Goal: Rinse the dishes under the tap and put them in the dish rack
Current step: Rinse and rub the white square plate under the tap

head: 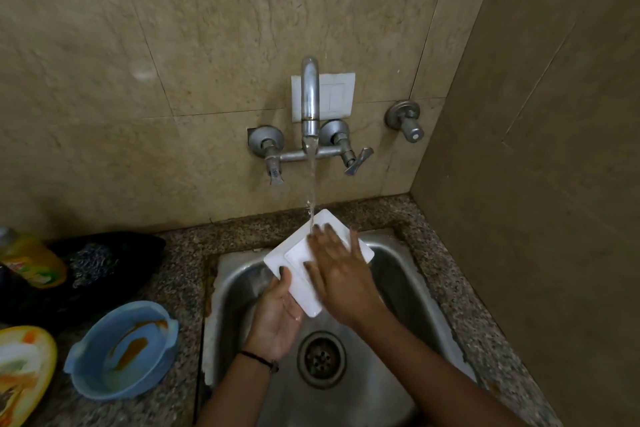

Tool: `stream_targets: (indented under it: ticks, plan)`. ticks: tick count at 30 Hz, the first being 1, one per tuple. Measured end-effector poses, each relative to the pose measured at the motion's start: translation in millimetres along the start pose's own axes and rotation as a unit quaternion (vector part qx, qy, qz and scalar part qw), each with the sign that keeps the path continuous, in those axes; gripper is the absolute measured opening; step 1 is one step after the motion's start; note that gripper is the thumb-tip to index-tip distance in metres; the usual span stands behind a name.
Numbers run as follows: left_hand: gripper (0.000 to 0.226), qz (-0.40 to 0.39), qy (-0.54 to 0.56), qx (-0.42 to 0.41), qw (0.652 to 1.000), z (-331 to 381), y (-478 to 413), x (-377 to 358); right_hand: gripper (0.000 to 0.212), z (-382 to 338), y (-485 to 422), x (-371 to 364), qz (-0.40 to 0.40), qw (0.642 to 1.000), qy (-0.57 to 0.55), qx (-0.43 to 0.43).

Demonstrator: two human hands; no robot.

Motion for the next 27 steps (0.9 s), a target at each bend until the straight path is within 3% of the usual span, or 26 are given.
stream_targets:
  ticks: [3, 7, 11, 13, 15, 16, 21, 23, 25, 27]
  plan:
    - [0.036, 0.0, -0.01, -0.007, 1.0, 3.7, -1.2, 3.1, 0.049, -7.9, 2.5, -1.4, -0.031, 0.995, -0.02, 0.095]
    - [0.04, -0.006, -0.024, -0.024, 0.999, 6.3, -2.7, 4.6, 0.062, 20.2, -17.2, 1.1, -0.05, 0.995, -0.066, -0.059]
    - [0.045, 0.009, -0.029, -0.044, 0.999, 9.4, -4.4, 11.3, 0.056, 8.0, -23.3, -2.5, -0.086, 0.995, -0.043, 0.035]
    - [0.05, 0.024, -0.028, -0.062, 0.997, 12.4, -4.4, 12.7, 0.051, 28.3, -35.3, -4.3, -0.072, 0.989, -0.098, -0.082]
    - [0.049, 0.039, -0.021, -0.065, 0.997, 12.8, -4.2, 10.9, 0.042, 46.7, -44.9, -5.2, -0.069, 0.944, -0.229, -0.227]
    - [0.049, 0.047, -0.017, -0.061, 0.997, 12.4, -5.0, 11.2, 0.036, 48.0, -48.0, -4.2, -0.073, 0.918, -0.292, -0.256]
    - [0.053, 0.049, -0.009, 0.01, 0.999, 7.8, -10.2, 11.4, 0.026, 50.1, -48.3, 20.1, -0.09, 0.849, -0.429, -0.295]
    - [0.068, 0.052, -0.016, 0.063, 0.997, 4.3, -14.2, 11.0, 0.025, 53.6, -41.9, 32.7, -0.096, 0.834, -0.459, -0.29]
    - [0.081, 0.045, -0.016, 0.113, 0.992, 4.5, -16.3, 9.0, 0.022, 58.5, -32.9, 47.3, -0.116, 0.841, -0.461, -0.257]
    - [0.079, 0.025, -0.017, 0.141, 0.99, 10.3, -16.2, 5.8, 0.022, 65.2, -22.6, 62.3, -0.135, 0.863, -0.442, -0.203]
Point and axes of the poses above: each hand's wrist, its own y-axis away from the middle knuckle, its own x-axis out of the back of the hand, z = x × y, the point moved 5 cm from there along -y, towards the middle knuckle, and after that the axes turned 7 degrees about z, right-handed, at the moved point
